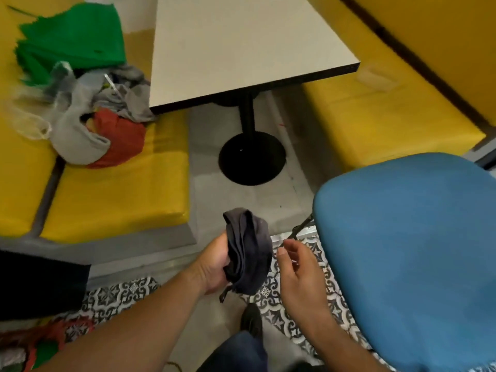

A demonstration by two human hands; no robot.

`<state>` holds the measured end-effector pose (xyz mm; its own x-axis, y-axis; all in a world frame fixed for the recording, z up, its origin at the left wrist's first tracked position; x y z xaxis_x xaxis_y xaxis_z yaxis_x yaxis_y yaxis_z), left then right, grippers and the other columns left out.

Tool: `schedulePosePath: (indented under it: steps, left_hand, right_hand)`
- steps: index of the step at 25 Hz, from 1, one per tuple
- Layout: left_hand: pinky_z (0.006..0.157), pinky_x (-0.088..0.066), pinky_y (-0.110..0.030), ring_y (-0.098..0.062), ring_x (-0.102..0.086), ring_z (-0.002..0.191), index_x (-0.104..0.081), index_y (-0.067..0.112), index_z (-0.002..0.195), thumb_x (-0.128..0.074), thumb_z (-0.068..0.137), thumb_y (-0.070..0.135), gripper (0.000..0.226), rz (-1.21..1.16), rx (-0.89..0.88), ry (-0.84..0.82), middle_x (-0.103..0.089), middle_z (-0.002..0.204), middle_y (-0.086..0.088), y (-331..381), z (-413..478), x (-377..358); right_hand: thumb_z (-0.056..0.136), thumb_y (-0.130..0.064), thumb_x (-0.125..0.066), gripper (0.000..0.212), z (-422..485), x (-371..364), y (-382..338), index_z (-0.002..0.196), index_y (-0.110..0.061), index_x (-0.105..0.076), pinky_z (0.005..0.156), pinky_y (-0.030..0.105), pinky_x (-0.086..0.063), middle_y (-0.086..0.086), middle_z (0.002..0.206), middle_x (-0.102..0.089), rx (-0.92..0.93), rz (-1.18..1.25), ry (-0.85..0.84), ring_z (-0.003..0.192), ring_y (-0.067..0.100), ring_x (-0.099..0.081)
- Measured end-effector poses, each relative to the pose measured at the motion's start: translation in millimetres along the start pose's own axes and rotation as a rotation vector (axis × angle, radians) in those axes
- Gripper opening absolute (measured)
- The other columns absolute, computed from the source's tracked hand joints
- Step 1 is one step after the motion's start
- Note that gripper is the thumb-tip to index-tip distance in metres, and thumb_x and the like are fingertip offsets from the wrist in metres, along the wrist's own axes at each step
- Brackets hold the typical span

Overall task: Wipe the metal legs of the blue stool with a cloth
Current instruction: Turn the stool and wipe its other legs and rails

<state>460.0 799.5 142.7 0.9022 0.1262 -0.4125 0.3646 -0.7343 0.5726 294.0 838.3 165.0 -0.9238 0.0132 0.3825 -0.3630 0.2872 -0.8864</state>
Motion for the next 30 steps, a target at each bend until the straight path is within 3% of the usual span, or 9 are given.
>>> schedulePosePath:
  steps: [4,8,11,14,19,21,23,27,30]
  left_hand:
    - [0.097,-0.05,-0.04,-0.028,-0.066,0.109,-0.075,0.012,0.109,-0.068,0.067,0.061,0.065,0.081,0.056,-0.088,-0.069,0.119,-0.015,5.9,16.9,-12.1]
    - [0.102,-0.046,-0.041,-0.03,-0.062,0.114,-0.073,0.01,0.113,-0.083,0.053,0.062,0.079,0.13,0.158,-0.224,-0.067,0.123,-0.016,12.1,40.3,-14.2]
    - [0.089,-0.054,-0.038,-0.03,-0.065,0.11,-0.072,0.008,0.114,-0.084,0.058,0.058,0.076,0.186,0.265,-0.351,-0.067,0.121,-0.017,28.7,67.4,-12.0]
    - [0.082,-0.055,-0.035,-0.028,-0.067,0.106,-0.074,0.007,0.11,-0.083,0.063,0.053,0.067,0.207,0.307,-0.446,-0.07,0.116,-0.016,47.6,109.0,-4.1]
    - [0.086,-0.054,-0.036,-0.028,-0.066,0.109,-0.073,0.011,0.114,-0.066,0.078,0.058,0.059,0.291,0.242,-0.416,-0.068,0.119,-0.016,58.8,178.9,22.5]
    - [0.097,-0.048,-0.041,-0.028,-0.063,0.114,-0.073,0.015,0.113,-0.063,0.077,0.065,0.062,0.383,0.165,-0.367,-0.068,0.12,-0.014,50.5,203.1,30.5]
    - [0.1,-0.045,-0.042,-0.023,-0.066,0.11,-0.075,0.02,0.109,-0.062,0.069,0.073,0.068,0.435,0.092,-0.356,-0.071,0.116,-0.008,36.8,223.2,33.7]
    - [0.103,-0.044,-0.047,-0.029,-0.063,0.113,-0.075,0.018,0.106,-0.059,0.073,0.065,0.06,0.339,-0.053,-0.366,-0.071,0.115,-0.009,-1.3,268.5,32.1]
    - [0.102,-0.044,-0.049,-0.031,-0.062,0.111,-0.074,0.015,0.107,-0.06,0.073,0.06,0.058,0.217,-0.158,-0.415,-0.069,0.116,-0.014,-26.3,298.3,19.7]
  right_hand:
    - [0.097,-0.037,-0.05,0.012,16.3,11.4,0.0,0.1,-0.034,-0.061,0.076,0.021,-0.047,-0.014,0.097,-0.064,0.033,0.0,0.094,0.092,0.001,-0.058]
    - [0.095,-0.055,-0.04,0.04,25.6,5.4,21.7,0.084,-0.026,-0.065,0.08,0.033,-0.052,-0.005,0.085,-0.069,-0.277,0.023,0.003,0.084,0.013,-0.064]
    - [0.085,-0.078,-0.031,0.07,35.3,-12.5,36.9,0.105,-0.024,-0.07,0.099,0.045,-0.045,0.003,0.104,-0.072,-0.587,0.429,-0.154,0.102,0.02,-0.065]
    - [0.085,-0.076,-0.029,0.069,63.9,-37.9,36.1,0.113,-0.026,-0.067,0.1,0.044,-0.044,-0.002,0.109,-0.072,-0.623,0.685,-0.021,0.107,0.016,-0.064]
    - [0.094,-0.046,-0.05,0.023,97.4,-35.2,17.4,0.103,-0.032,-0.067,0.062,0.012,-0.047,-0.022,0.086,-0.068,-0.154,-0.011,0.474,0.076,0.001,-0.064]
    - [0.093,-0.035,-0.053,0.021,113.5,-7.6,5.7,0.103,-0.024,-0.068,0.067,0.012,-0.041,-0.017,0.084,-0.068,0.118,-0.381,0.582,0.076,0.004,-0.06]
    - [0.092,-0.028,-0.056,0.02,133.2,22.4,-1.3,0.103,-0.017,-0.069,0.077,0.021,-0.041,-0.003,0.094,-0.069,0.314,-0.713,0.576,0.087,0.014,-0.059]
    - [0.094,-0.023,-0.059,0.026,163.5,37.0,20.7,0.112,-0.009,-0.07,0.097,0.037,-0.04,0.008,0.118,-0.065,0.36,-0.992,0.288,0.111,0.027,-0.056]
    - [0.098,-0.028,-0.051,0.029,166.5,30.0,30.7,0.111,-0.012,-0.07,0.093,0.039,-0.046,0.004,0.118,-0.065,0.433,-1.057,0.344,0.11,0.023,-0.057]
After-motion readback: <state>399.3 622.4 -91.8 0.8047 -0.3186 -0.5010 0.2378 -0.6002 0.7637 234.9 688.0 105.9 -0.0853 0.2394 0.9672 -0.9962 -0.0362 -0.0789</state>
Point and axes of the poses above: each hand's wrist, its own z-axis towards the middle knuckle, its own x-axis out of the back of the hand, y = z × x, the point moved 2 cm from there along z, towards the middle knuckle
